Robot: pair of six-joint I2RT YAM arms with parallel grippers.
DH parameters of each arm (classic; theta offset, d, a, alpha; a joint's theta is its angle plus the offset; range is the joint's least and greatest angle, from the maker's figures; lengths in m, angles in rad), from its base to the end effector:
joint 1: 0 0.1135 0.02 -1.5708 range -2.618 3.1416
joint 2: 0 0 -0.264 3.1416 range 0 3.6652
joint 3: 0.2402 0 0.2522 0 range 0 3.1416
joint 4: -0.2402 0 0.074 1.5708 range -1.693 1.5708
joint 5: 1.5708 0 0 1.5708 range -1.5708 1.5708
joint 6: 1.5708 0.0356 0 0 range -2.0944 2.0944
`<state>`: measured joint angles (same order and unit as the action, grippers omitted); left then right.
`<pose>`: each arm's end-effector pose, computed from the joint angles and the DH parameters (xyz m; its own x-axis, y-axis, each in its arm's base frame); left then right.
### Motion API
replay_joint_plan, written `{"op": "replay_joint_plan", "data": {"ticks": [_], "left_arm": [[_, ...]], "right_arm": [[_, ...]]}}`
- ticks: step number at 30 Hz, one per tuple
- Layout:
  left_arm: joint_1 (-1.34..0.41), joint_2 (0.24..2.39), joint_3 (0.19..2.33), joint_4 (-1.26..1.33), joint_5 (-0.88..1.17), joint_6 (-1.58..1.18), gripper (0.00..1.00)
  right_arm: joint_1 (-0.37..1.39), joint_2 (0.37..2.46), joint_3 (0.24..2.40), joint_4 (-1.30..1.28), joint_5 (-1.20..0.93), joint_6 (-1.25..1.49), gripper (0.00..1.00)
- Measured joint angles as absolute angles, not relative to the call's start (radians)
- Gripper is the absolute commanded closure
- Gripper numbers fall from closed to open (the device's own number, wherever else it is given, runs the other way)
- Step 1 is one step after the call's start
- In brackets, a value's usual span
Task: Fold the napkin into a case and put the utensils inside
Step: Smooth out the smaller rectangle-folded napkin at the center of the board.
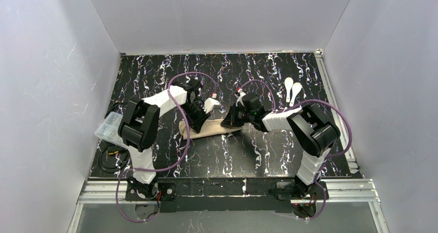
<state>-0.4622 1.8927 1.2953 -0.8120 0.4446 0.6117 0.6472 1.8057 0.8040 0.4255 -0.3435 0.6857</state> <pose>0.3126 -0.1728 0.1710 -0.4565 0.8067 -0.3753 0.8875 0.3835 -0.2553 0.2753 0.2231 0.1376 -0.8386 0.1136 -0.5328 -0.3385 0.6576 0.6730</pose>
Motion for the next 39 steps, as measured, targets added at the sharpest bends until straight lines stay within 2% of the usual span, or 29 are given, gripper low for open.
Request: {"op": "replay_joint_plan", "data": {"ticks": [15,21,31,39], "left_arm": [[-0.463,1.893,1.288,-0.761,0.395,0.537,0.92],[-0.462,1.884,1.267,-0.727,0.357,0.500,0.92],[-0.455,1.839,1.274,-0.770,0.384,0.488,0.79],[-0.416,1.750,1.324,-0.821,0.389,0.477,0.83]], "right_arm": [[0.722,1.809,0.840,0.524,-0.377,0.814,0.84],[0.768,1.883,0.877,0.550,-0.395,0.834,0.84],[0.784,2.004,0.952,0.579,-0.427,0.843,0.85],[0.785,2.013,0.978,0.578,-0.429,0.843,0.87]]}}
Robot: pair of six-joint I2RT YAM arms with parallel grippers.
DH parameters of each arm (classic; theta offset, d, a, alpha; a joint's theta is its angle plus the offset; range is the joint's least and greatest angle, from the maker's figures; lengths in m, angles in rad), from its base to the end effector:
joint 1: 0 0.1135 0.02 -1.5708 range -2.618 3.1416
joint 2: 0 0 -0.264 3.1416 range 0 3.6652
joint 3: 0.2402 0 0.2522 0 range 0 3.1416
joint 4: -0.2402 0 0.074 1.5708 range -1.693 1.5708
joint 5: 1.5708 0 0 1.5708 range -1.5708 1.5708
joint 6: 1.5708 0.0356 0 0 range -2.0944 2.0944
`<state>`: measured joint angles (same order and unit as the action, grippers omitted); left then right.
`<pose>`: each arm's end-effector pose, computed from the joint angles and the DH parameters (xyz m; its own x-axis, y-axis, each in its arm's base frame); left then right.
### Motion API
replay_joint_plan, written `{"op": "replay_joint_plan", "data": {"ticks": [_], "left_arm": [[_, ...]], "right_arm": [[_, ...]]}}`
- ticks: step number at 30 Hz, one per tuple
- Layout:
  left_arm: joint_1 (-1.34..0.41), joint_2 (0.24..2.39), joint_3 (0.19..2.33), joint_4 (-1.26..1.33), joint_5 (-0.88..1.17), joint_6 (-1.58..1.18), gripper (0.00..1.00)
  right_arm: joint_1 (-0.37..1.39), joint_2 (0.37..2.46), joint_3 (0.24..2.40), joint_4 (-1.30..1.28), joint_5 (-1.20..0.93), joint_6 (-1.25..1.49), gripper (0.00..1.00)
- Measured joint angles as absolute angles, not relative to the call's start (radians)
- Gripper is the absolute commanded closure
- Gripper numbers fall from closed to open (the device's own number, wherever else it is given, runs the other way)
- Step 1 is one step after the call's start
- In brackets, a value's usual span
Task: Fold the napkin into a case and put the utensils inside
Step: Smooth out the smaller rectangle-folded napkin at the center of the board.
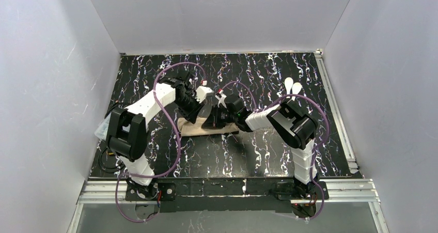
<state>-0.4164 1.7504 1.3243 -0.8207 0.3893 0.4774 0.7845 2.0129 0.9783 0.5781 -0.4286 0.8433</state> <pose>0.3138 -0.1535 0.2253 -0.5473 0.7069 -0.4481 0.8289 0.5319 -0.1733 0.2763 0.2967 0.1253 -0.8845 0.0769 -0.4601 -0.3699 0.4854 0.7922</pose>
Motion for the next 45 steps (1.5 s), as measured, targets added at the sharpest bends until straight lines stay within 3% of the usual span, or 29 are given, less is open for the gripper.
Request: {"op": "replay_joint_plan", "data": {"ticks": [16,29,31,33,35,39,45], "left_arm": [[-0.371,1.712,1.216,-0.725,0.239,0.543,0.90],[-0.371,1.734,1.196,-0.696,0.223,0.558,0.86],[-0.371,1.734,1.191,-0.688,0.216,0.560,0.82],[-0.371,1.734,1.188,-0.686,0.216,0.564,0.69],[-0.371,1.734,1.187,-0.685,0.217,0.568,0.64],[-0.371,1.731,1.184,-0.683,0.216,0.576,0.65],[-0.376,1.705,1.173,-0.672,0.190,0.595,0.75]], "right_arm": [[0.796,2.080,1.066,0.579,-0.434,0.881,0.89],[0.818,2.128,1.103,0.580,-0.451,0.906,0.90],[0.819,2.135,1.113,0.582,-0.456,0.914,0.91],[0.819,2.138,1.117,0.583,-0.456,0.917,0.91],[0.820,2.141,1.120,0.586,-0.457,0.919,0.91],[0.820,2.148,1.125,0.589,-0.461,0.924,0.92],[0.820,2.153,1.125,0.602,-0.466,0.933,0.93]]}}
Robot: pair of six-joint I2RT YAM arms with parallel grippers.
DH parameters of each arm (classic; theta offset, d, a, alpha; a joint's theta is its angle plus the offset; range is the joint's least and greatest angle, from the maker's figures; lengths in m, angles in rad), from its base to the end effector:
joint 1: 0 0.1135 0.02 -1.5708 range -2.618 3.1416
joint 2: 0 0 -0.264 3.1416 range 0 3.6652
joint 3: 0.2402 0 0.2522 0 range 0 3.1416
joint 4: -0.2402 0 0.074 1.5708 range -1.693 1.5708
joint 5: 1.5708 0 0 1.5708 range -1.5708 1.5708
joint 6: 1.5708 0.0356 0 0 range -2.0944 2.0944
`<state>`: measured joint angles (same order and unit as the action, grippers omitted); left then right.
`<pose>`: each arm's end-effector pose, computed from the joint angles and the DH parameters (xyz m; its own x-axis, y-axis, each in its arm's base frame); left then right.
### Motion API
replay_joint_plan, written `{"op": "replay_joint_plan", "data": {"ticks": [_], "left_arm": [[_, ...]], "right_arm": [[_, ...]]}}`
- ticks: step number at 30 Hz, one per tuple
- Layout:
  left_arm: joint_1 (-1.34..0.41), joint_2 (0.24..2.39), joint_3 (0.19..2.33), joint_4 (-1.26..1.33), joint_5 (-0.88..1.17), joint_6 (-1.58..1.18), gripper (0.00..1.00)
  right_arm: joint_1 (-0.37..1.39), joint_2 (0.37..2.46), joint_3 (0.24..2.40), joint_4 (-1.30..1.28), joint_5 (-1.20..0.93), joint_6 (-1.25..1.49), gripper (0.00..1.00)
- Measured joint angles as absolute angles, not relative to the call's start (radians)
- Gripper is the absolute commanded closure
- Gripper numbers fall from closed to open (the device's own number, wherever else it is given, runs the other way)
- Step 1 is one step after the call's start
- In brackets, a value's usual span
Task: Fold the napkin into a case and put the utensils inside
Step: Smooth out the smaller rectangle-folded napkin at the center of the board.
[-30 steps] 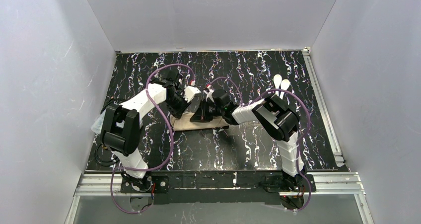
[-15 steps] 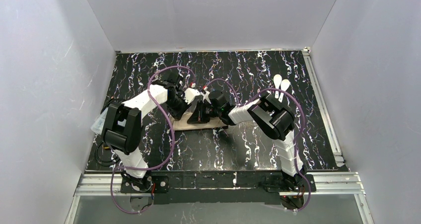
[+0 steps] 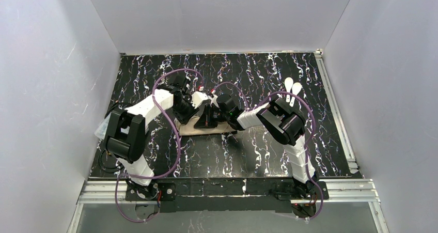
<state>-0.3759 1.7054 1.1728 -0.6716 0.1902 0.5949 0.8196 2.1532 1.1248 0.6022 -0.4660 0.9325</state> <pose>0.3100 -0.1296 0.2007 -0.4818 0.7818 -0.3958 0.8374 0.5438 0.0547 0.2882 0.3320 0.1114 -0.9168 0.0695 -0.3933 -0.3288 0.4278 0.8419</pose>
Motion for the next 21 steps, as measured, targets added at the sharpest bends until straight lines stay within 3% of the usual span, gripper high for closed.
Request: {"op": "replay_joint_plan", "data": {"ticks": [14,21], "left_arm": [[-0.399,1.636,1.188,-0.694,0.228,0.591,0.66],[-0.400,1.649,1.153,-0.660,0.186,0.619,0.67]], "right_arm": [[0.820,2.157,1.125,0.606,-0.470,0.940,0.94],[0.820,2.161,1.125,0.611,-0.474,0.942,0.94]]}}
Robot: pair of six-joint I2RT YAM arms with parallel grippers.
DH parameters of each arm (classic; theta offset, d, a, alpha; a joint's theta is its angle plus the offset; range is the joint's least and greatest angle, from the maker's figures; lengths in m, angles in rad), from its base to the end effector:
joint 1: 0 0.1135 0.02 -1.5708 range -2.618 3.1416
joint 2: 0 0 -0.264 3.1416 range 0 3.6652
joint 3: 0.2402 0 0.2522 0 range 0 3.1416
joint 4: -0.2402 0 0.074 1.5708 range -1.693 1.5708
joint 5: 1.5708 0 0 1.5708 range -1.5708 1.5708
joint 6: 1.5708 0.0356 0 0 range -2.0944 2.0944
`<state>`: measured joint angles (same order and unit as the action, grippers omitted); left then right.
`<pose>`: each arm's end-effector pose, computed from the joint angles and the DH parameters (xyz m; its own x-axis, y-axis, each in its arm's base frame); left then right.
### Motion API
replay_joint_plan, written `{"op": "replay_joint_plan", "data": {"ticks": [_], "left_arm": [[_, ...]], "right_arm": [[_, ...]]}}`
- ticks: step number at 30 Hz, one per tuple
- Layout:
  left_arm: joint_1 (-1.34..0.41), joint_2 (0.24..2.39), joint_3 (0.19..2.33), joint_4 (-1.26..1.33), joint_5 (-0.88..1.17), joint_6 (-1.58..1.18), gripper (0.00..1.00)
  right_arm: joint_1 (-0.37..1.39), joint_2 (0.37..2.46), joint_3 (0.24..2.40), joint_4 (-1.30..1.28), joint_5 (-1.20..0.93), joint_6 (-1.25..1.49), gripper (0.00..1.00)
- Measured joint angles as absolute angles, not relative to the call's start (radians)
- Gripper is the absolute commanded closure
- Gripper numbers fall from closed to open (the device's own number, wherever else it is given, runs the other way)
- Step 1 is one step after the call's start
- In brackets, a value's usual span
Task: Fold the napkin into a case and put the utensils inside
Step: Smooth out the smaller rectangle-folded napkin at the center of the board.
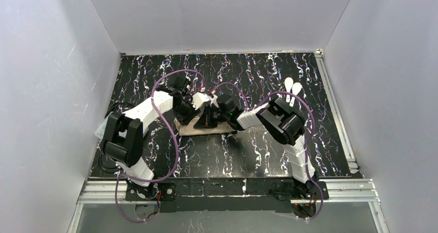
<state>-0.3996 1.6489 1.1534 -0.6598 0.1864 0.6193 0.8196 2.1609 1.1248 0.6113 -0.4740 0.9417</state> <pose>0.3002 -0.1339 0.2133 -0.4244 0.7984 -0.4271 0.8567 0.5068 0.0962 0.2882 0.3324 0.1091 -0.9208 0.0680 -0.3840 -0.3222 0.4220 0.8474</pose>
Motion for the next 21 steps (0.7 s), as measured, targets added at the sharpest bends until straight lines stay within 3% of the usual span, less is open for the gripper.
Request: {"op": "replay_joint_plan", "data": {"ticks": [10,21], "left_arm": [[-0.400,1.668,1.140,-0.620,0.153,0.637,0.76],[-0.415,1.699,1.129,-0.625,0.150,0.640,0.69]], "right_arm": [[0.820,2.161,1.125,0.611,-0.474,0.944,0.96],[0.820,2.161,1.125,0.611,-0.474,0.944,0.97]]}}
